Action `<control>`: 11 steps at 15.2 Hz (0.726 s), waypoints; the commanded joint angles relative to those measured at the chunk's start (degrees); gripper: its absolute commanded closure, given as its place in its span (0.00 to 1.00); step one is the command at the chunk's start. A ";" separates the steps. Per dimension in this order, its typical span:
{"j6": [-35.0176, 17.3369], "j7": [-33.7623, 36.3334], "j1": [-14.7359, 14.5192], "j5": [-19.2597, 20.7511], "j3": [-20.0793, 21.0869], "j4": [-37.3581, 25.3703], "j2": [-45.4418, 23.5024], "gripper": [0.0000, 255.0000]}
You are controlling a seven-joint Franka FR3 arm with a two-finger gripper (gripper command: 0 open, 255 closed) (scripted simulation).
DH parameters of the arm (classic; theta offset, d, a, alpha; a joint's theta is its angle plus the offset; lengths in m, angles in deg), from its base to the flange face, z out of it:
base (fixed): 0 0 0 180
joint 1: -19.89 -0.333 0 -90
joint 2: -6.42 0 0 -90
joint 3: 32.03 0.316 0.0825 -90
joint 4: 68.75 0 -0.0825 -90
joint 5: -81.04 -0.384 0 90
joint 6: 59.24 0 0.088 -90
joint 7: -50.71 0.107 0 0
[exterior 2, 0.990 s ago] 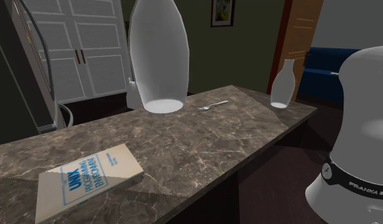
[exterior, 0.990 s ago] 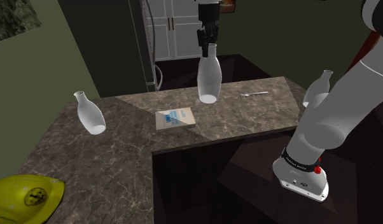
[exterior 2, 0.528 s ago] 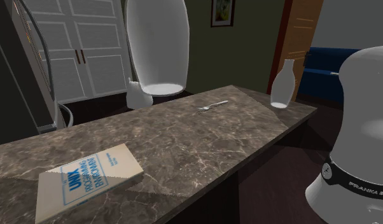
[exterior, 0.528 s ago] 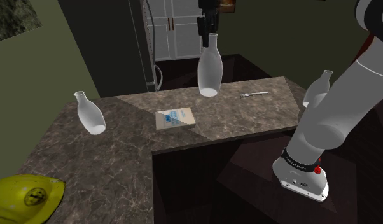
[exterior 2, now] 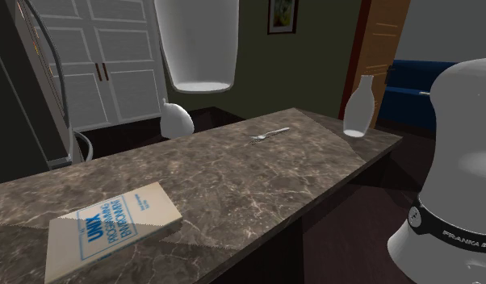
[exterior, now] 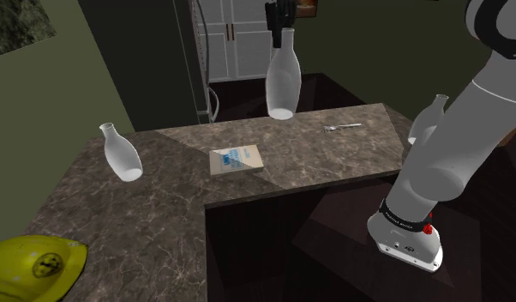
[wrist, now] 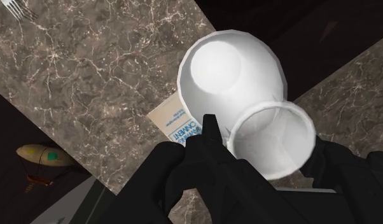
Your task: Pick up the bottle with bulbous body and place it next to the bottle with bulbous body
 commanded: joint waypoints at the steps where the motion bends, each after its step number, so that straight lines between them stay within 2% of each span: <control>1: 2.14 -0.05 0.04 0.07 -0.05 -3.25 -1.12 1.00; 3: 3.49 0.00 0.04 0.10 -0.02 -5.42 -1.94 1.00; 11: 3.44 -9.02 3.15 1.81 -5.54 7.75 11.13 1.00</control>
